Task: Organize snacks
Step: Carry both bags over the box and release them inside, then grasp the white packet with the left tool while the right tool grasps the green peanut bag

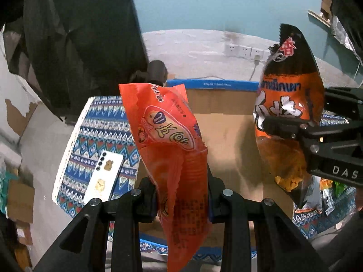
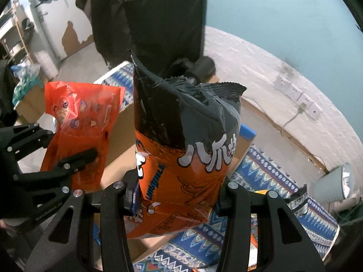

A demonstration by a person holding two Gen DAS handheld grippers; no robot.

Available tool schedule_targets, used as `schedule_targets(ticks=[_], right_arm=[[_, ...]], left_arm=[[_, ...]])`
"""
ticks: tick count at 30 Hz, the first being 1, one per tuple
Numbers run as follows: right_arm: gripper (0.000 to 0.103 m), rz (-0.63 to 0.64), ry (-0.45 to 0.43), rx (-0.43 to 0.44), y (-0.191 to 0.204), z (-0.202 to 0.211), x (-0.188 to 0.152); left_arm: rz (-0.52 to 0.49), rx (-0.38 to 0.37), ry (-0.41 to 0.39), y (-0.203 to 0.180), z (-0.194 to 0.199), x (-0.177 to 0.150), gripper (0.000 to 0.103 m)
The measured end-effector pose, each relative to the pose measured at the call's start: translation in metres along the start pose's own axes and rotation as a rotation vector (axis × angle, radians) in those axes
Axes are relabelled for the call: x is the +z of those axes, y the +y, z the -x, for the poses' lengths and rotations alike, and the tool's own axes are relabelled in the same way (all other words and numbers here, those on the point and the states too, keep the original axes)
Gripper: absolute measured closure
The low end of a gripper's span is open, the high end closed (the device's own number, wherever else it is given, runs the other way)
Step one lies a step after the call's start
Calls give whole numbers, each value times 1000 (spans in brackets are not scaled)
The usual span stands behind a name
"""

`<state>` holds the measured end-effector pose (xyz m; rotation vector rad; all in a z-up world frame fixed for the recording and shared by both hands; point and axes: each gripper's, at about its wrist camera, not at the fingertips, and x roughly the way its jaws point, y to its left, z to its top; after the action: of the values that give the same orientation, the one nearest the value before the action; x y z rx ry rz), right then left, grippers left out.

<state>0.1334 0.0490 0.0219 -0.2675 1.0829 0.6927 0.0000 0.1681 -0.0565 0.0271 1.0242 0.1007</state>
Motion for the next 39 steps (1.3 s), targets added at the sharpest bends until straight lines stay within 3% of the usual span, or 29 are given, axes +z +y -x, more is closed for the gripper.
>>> schedule_targets(ticks=[4,6,8,11,13,27,39], right_arm=[[56,0,19,-14,0,-4,-4],[55,-12,27,-13,-3,-3,-7],[43,-20,26,-21,-5,0,-8],[30,-22,-4,-42,-10,8,-9],[28,-22,-15,-43,-12,13,-9],[25,-85,-15,-89,-48,43,-41],[22,-135,50,-183,-105,62,-101]], left_arm=[[7,13,2,1,0,1,63],[-2,33,-11,0,2,1,49],[-12,55,-26,-2,4,1,43],[-27,66,-34,-5,6,2,42],[-31,64,-34,-7,7,2,40],[-123,42,-85,-47,23,5,32],[-292,-62,-76,-125,23,-1,26]])
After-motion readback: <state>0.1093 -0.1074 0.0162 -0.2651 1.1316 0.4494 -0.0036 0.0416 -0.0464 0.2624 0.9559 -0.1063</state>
